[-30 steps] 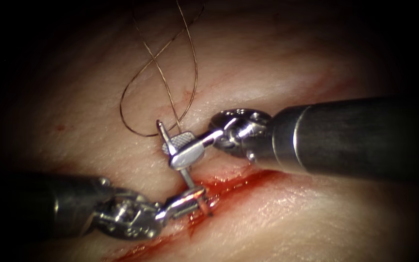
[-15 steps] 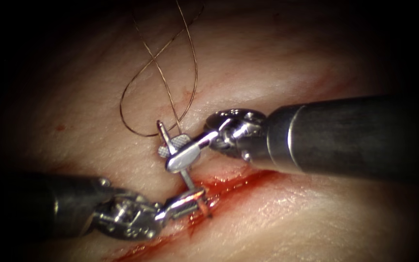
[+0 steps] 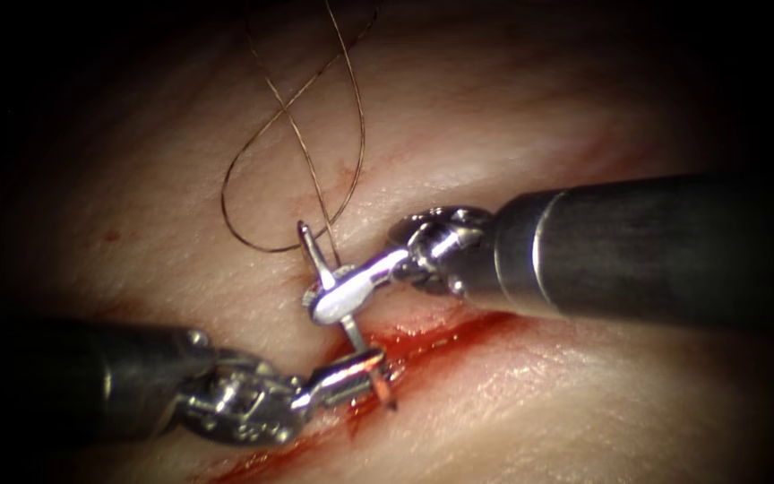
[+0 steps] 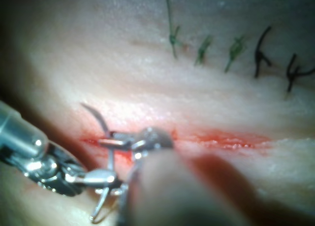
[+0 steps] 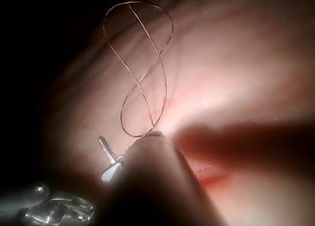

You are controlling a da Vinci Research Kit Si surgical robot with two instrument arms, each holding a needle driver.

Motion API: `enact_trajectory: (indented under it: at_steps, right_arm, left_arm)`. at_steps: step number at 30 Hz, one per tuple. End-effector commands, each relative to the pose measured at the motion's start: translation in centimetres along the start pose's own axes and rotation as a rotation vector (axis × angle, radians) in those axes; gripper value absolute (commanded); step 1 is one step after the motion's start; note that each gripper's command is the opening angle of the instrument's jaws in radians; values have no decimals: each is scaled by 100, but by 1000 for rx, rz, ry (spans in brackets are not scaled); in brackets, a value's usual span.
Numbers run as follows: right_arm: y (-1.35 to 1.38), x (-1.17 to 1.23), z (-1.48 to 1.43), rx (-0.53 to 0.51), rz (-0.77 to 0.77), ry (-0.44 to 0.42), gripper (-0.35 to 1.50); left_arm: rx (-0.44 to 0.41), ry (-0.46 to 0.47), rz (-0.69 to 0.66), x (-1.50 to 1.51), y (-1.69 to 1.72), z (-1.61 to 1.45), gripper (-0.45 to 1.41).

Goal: Wound Closure

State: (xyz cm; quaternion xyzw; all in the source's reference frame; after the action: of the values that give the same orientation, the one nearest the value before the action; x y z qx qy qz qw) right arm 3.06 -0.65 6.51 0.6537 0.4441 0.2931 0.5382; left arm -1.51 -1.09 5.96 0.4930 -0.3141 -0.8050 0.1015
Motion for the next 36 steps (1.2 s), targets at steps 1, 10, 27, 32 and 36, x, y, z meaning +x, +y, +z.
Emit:
enact_trajectory:
  at_steps: [1,10,27,32,36]
  right_arm:
    - [10,2,3,-5,-1,10,-23]
    - [12,6,6,-8,-1,20,-35]
    - [23,5,-32,-49,-174,89,-35]
    - [24,-7,-40,-68,-226,99,-35]
    - [25,-13,-40,-94,-293,111,-35]
  left_arm:
    - [-2,0,-3,1,9,5,-45]
    - [-5,2,-2,1,10,7,-45]
    - [-48,-2,-244,1,-5,3,93]
    - [-147,24,-315,0,-3,-3,46]
    - [-239,20,-365,-2,9,-4,-8]
